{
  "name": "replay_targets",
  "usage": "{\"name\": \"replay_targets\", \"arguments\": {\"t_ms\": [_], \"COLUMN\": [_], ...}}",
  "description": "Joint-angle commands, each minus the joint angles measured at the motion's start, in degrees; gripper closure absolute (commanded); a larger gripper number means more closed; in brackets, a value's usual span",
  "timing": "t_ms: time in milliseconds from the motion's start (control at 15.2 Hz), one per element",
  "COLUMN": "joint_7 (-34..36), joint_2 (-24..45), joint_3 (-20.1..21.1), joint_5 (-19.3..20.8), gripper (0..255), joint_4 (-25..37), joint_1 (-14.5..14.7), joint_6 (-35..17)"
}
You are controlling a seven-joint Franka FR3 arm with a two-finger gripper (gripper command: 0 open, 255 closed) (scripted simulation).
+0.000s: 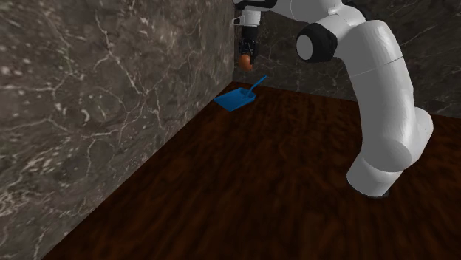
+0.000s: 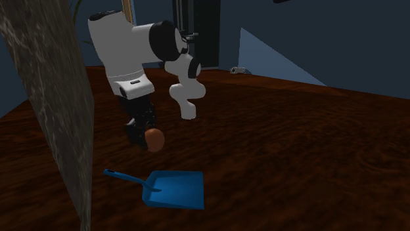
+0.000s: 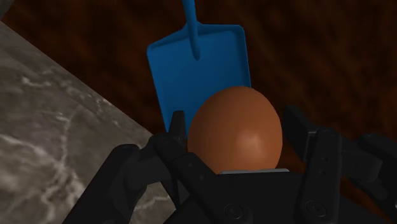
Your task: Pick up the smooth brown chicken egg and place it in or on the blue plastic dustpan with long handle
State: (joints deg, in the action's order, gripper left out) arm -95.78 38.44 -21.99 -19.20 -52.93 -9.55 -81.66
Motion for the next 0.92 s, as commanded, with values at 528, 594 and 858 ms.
{"name": "replay_targets", "arguments": {"t_ms": [528,594,858], "joint_7": [-2.33,-2.48,-2.99], "joint_2": [0.74,0.62,0.39], "joint_3": [-0.16,-0.18,-0.19], "joint_5": [-0.14,-0.13,-0.15], "gripper": [255,255,255], "joint_4": [-6.16,-7.16,-10.46], "joint_1": [0.07,0.25,0.83], "joint_6": [-6.44,-7.28,-10.24]}}
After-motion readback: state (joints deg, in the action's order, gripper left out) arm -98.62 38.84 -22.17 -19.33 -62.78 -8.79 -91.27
